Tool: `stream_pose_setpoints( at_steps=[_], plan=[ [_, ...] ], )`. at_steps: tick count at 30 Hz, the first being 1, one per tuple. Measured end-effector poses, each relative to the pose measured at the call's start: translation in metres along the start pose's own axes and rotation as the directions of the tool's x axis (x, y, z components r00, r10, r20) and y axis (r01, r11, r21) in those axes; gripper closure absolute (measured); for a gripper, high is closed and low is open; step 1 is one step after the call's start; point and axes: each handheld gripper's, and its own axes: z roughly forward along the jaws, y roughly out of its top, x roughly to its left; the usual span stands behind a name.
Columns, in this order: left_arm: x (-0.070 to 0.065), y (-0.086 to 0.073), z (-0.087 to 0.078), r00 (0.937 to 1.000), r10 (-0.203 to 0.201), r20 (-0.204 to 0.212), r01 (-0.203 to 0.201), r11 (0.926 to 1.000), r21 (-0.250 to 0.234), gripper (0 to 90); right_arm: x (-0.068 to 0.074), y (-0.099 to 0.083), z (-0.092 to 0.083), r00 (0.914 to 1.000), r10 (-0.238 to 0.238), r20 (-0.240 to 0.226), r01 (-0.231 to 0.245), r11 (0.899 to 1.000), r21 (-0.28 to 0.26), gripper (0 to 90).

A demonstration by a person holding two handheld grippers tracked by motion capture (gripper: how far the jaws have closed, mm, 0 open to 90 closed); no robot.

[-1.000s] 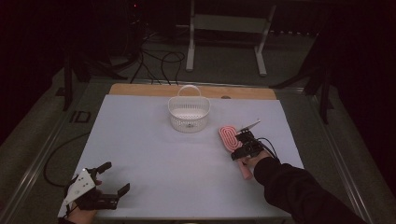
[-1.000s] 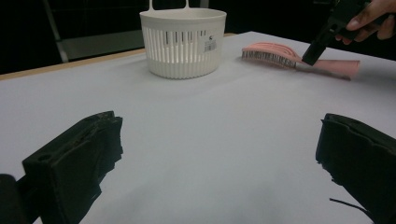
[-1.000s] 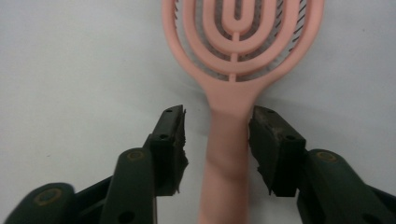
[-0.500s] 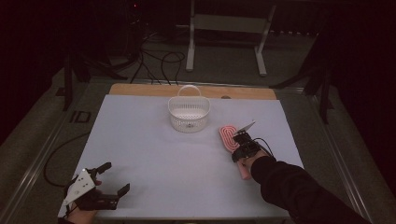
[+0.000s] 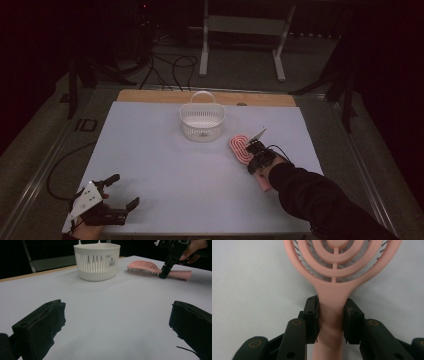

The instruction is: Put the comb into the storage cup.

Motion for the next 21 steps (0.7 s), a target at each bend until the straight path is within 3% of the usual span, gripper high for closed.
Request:
stream_pose_setpoints(
  at_steps=[6,12,14,19,21],
  plan=[
    [-0.0004,0.0000,0.0002,1.0000,0.004,0.001,-0.004,1.0000,0.006,0.1,0.0009,0.0004,0.0000,0.9999,-0.008,0.009,0.008,1.000,0.005,69.9],
    [-0.0005,0.0002,-0.0002,1.0000,0.003,-0.001,-0.003,1.0000,0.003,0.1,0.0023,-0.0004,-0.0005,0.9972,-0.074,0.015,0.074,0.997,0.002,70.3],
    [-0.0003,0.0000,-0.0001,1.0000,0.003,-0.001,-0.003,1.0000,0.003,0.1,0.0031,-0.0012,-0.0005,0.9914,-0.129,0.020,0.129,0.992,-0.010,70.3],
    [-0.0003,0.0000,0.0005,1.0000,0.003,0.000,-0.003,1.0000,0.008,0.1,-0.0001,-0.0039,-0.0010,0.9892,-0.147,0.000,0.147,0.988,-0.038,70.4],
    [-0.0003,0.0000,0.0003,1.0000,0.005,-0.001,-0.005,0.9999,0.009,0.1,-0.0017,-0.0047,-0.0016,0.9915,-0.128,-0.023,0.127,0.990,-0.059,70.5]
  ],
)
